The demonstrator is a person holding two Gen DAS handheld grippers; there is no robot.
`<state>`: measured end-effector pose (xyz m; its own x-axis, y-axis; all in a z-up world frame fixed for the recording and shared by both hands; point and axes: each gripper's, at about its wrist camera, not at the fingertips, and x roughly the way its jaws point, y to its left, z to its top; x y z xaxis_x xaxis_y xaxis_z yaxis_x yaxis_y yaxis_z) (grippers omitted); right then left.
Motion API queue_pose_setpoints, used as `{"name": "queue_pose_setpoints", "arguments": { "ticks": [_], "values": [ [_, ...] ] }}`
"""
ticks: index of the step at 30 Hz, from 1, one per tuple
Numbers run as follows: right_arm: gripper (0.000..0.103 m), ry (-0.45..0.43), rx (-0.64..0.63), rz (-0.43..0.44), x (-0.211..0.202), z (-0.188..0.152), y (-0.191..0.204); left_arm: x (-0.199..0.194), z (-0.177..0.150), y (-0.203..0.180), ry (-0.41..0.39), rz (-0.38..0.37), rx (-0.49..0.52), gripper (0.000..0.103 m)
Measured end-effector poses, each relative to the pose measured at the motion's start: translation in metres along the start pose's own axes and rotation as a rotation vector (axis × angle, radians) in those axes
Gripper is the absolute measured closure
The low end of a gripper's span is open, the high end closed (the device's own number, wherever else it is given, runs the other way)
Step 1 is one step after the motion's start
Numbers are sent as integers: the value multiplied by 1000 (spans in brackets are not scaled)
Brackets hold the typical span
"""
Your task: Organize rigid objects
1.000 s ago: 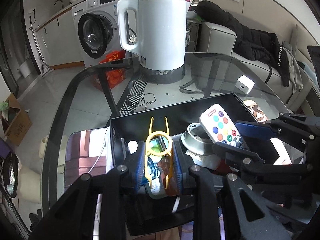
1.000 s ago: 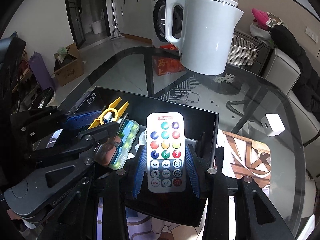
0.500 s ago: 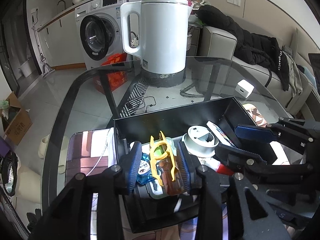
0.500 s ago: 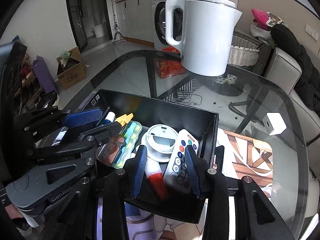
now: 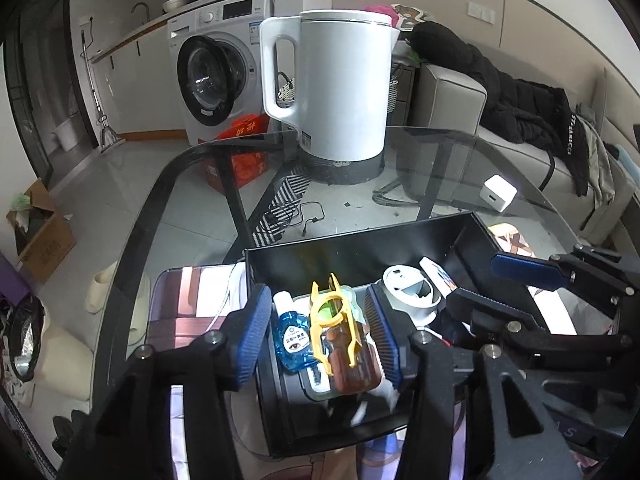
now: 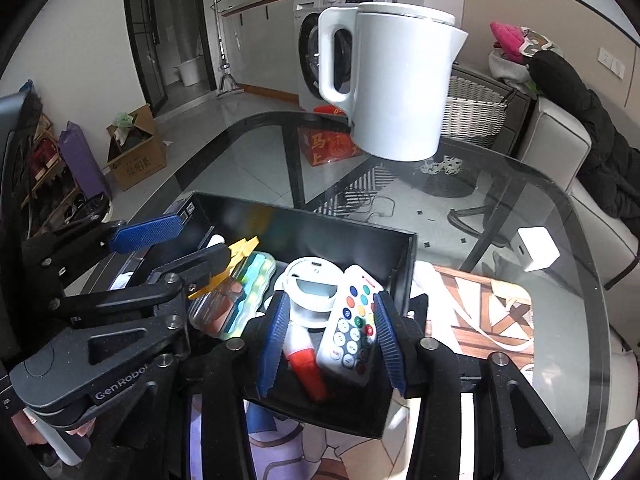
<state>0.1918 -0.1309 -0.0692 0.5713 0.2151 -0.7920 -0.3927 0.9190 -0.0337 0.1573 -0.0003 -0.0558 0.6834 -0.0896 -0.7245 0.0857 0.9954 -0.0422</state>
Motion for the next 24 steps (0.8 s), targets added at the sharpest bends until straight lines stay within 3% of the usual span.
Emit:
{"name": "queue_pose_setpoints", "arguments": {
  "ticks": [6,11,13,15,17,19,24],
  "values": [
    [55,-48,15,-6,-14,1,0,-18,0,-5,-99,52,17,53],
    [53,-170,35,-2,-42,2,2,-52,1,-1,-220,38,3,50],
    [45,-238,37,-20,-59,1,4,-68,0,1,-277,50,-7,45],
    [39,-302,47,-38,-76,-1,7,-86,-3,3,-350,93,-23,28],
    [34,-356,64,-33,-92,-4,7,-104,-7,7,-421,114,-38,23],
    [23,-408,85,-35,-107,-7,7,-118,-11,9,-465,98,-36,23],
    [17,-496,116,-29,-138,-20,13,-142,-22,7,-508,93,-12,22]
  ]
}}
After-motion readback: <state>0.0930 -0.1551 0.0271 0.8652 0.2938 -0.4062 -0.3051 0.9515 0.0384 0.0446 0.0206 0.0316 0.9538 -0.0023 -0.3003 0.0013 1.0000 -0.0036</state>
